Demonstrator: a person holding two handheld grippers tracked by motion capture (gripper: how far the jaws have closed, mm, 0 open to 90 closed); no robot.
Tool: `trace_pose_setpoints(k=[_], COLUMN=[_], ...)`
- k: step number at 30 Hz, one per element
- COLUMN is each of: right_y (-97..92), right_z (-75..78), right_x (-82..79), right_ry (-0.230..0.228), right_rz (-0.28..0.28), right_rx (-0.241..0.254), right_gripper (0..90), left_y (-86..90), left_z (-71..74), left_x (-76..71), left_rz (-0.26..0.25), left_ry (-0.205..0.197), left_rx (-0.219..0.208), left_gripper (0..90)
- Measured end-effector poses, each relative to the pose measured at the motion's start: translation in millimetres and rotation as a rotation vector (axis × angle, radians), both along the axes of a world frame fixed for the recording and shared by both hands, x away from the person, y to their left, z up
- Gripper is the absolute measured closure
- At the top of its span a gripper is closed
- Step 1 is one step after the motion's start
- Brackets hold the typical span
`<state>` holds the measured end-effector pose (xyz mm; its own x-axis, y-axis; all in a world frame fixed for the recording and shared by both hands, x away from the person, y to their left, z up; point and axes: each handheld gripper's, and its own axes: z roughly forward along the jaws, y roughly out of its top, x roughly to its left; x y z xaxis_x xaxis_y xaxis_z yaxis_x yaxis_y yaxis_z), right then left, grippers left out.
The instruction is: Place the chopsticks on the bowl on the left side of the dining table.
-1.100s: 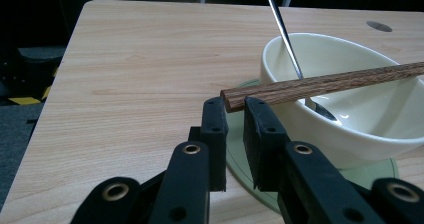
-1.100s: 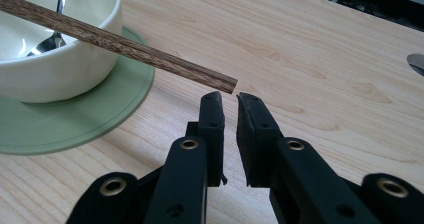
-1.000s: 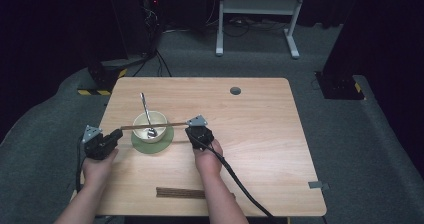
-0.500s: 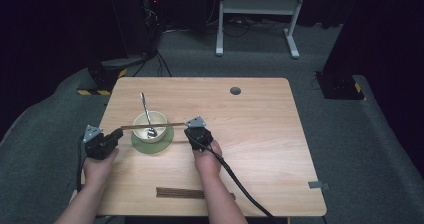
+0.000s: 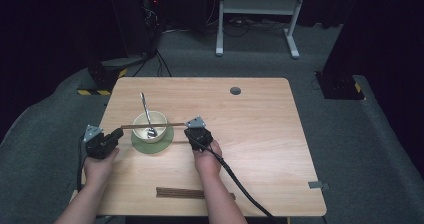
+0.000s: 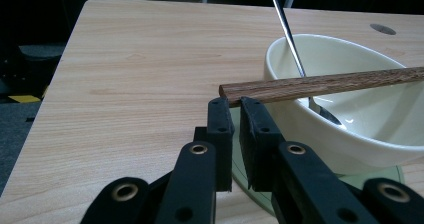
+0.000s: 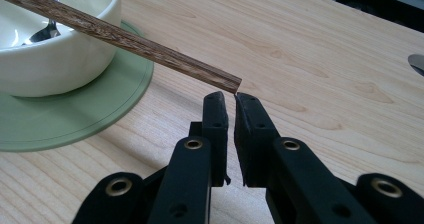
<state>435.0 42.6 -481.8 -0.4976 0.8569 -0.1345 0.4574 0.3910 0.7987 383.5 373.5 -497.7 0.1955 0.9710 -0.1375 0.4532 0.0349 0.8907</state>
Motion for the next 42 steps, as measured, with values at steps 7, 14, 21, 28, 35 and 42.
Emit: trace_pose_setpoints(k=[7, 14, 21, 28, 35, 42], right_y=[-1.0, -7.3, -20.6, -45.5, -86.6, -152.7], right_z=[-1.3, -1.0, 6.3, 13.0, 11.1, -2.5], right_x=[-0.7, -4.2, -11.1, -24.4, -40.1, -55.7], right_ry=[0.001, -0.002, -0.011, -0.015, 0.012, 0.026], right_rz=[-0.003, -0.006, -0.008, -0.005, -0.012, -0.064], right_rx=[0.001, 0.011, 0.037, 0.066, 0.107, 0.067], right_gripper=[81.7, 73.4, 56.4, 42.5, 33.5, 29.3], left_y=[0.8, 0.6, -3.1, -26.7, -37.3, -42.8], left_z=[-0.1, 1.2, 3.5, -5.7, -15.0, -27.3], left_x=[0.4, -1.3, -10.4, -30.3, -55.5, -66.7], left_rz=[0.005, 0.012, -0.024, -0.146, -0.217, -0.238], left_ry=[-0.002, -0.003, 0.023, 0.120, 0.180, 0.238], left_rx=[0.001, 0.000, 0.019, 0.127, 0.182, 0.187], left_gripper=[80.9, 70.3, 52.6, 40.3, 33.1, 29.7])
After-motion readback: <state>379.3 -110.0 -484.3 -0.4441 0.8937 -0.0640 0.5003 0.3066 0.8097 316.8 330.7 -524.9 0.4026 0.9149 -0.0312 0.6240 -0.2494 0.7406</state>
